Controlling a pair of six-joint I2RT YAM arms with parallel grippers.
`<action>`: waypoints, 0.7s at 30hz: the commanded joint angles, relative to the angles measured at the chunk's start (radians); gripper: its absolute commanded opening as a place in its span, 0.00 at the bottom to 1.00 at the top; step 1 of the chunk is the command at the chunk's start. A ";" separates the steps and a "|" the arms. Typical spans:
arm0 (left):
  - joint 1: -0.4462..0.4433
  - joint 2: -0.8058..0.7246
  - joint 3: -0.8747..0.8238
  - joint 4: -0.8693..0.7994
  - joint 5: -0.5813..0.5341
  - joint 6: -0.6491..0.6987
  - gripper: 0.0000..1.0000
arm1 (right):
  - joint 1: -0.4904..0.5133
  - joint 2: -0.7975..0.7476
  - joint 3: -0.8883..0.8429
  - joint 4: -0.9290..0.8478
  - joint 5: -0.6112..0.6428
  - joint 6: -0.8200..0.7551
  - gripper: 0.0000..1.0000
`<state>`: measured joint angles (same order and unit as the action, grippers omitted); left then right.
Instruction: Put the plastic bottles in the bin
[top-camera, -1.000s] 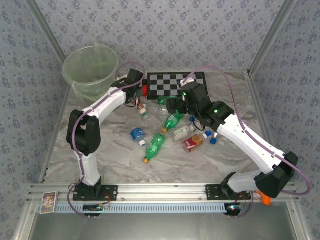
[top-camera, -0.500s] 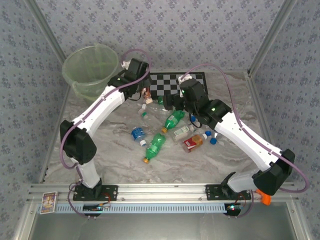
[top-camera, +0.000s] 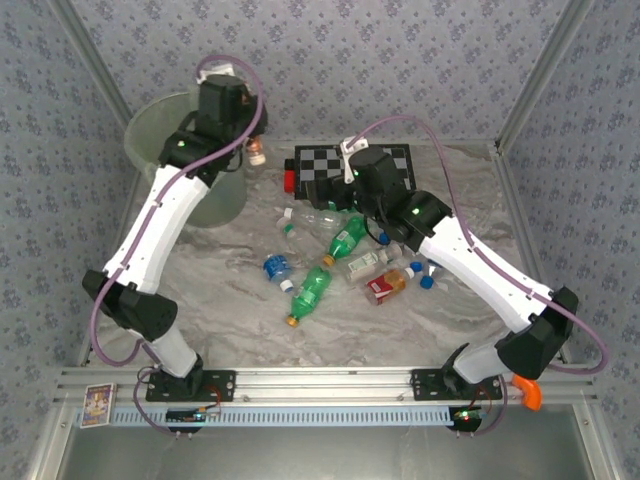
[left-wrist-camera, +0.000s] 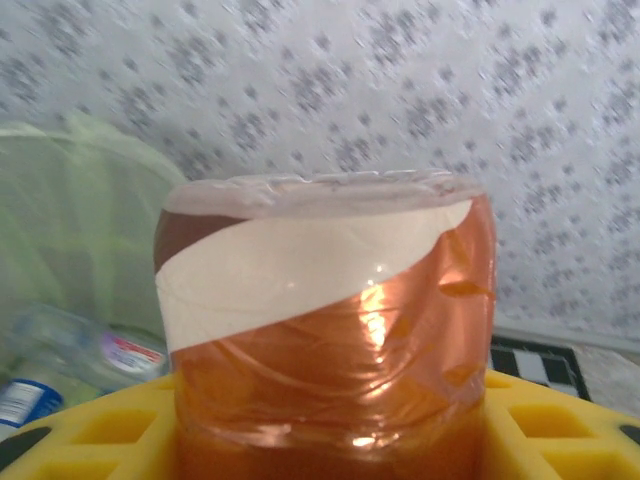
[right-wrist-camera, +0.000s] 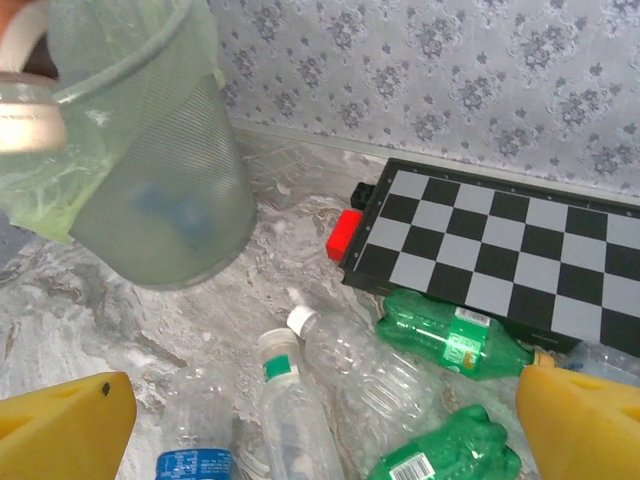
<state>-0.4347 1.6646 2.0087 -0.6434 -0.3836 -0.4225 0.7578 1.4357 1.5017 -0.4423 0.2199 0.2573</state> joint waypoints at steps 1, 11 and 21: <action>0.063 -0.040 0.034 -0.009 -0.022 0.105 0.54 | 0.012 0.015 0.048 0.025 -0.014 -0.026 0.99; 0.309 0.007 0.132 0.006 0.086 0.144 0.55 | 0.023 0.020 0.052 0.024 -0.001 -0.023 0.99; 0.364 0.109 0.095 0.099 0.214 0.214 0.54 | 0.034 0.015 0.054 0.003 0.023 -0.022 0.99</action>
<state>-0.0711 1.7584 2.1380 -0.6144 -0.2405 -0.2649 0.7837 1.4456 1.5234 -0.4297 0.2218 0.2455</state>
